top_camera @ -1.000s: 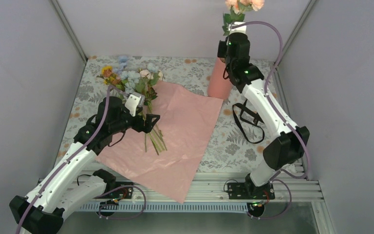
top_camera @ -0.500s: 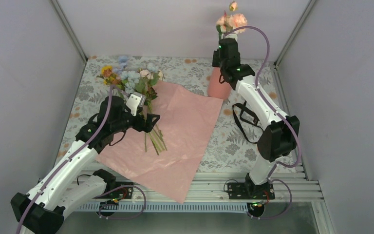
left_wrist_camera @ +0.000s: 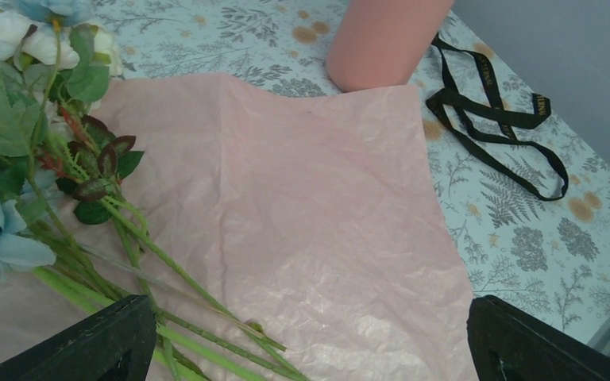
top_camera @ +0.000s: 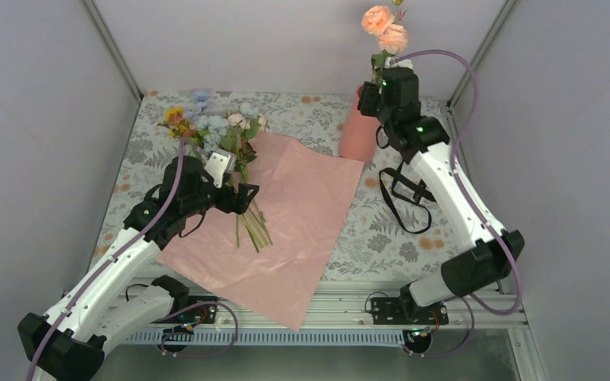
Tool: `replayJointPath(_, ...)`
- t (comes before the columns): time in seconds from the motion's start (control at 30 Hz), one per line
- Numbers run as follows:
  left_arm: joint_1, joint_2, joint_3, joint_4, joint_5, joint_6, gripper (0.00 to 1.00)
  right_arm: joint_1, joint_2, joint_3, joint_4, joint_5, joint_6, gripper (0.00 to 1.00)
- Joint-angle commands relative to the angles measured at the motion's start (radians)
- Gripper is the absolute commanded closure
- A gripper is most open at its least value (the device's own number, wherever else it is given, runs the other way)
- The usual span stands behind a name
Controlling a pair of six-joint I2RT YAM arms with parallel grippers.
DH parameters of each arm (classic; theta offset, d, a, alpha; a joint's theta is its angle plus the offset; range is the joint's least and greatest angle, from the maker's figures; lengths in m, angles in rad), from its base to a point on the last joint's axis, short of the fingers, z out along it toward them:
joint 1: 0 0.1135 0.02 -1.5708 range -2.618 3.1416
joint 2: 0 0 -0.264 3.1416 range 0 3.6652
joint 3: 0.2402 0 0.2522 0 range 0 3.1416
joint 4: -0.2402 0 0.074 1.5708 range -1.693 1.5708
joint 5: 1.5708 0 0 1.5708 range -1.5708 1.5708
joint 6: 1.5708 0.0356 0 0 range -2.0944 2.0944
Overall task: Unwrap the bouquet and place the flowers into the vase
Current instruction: Insert the fake flower into the vase, then pick up the fake flower from the wrapping paper.
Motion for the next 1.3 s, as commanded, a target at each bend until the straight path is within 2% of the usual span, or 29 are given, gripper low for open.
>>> replayJointPath(0.0,-0.003,0.009,-0.003,-0.017,-0.057,-0.013,0.03,-0.004,-0.092,-0.066,-0.036,-0.072,0.028,0.27)
replayJointPath(0.13,-0.003,0.018,-0.002,-0.028,-0.099,-0.028,0.01,-0.004,-0.182,-0.151,-0.042,-0.156,0.032,0.01)
replayJointPath(0.33,-0.002,0.064,0.026,-0.076,-0.208,-0.096,0.0,-0.003,-0.341,-0.31,-0.019,-0.264,0.059,0.0)
replayJointPath(0.47,-0.002,0.147,0.051,-0.094,-0.263,-0.173,0.0,-0.003,-0.436,-0.434,0.056,-0.32,0.111,0.0)
replayJointPath(0.6,0.01,0.234,0.068,-0.091,-0.337,-0.248,0.02,-0.001,-0.491,-0.515,0.087,-0.297,0.133,0.0)
replayJointPath(0.83,0.042,0.347,0.039,0.051,-0.241,-0.333,0.21,-0.003,-0.559,-0.639,0.187,-0.339,0.123,0.0)
replayJointPath(1.07,0.055,0.485,0.044,0.193,-0.178,-0.316,0.44,-0.004,-0.557,-0.652,0.141,-0.296,0.081,0.0)
replayJointPath(1.27,0.062,0.668,0.142,0.207,-0.217,-0.343,0.51,-0.004,-0.58,-0.654,0.138,-0.332,0.048,0.0)
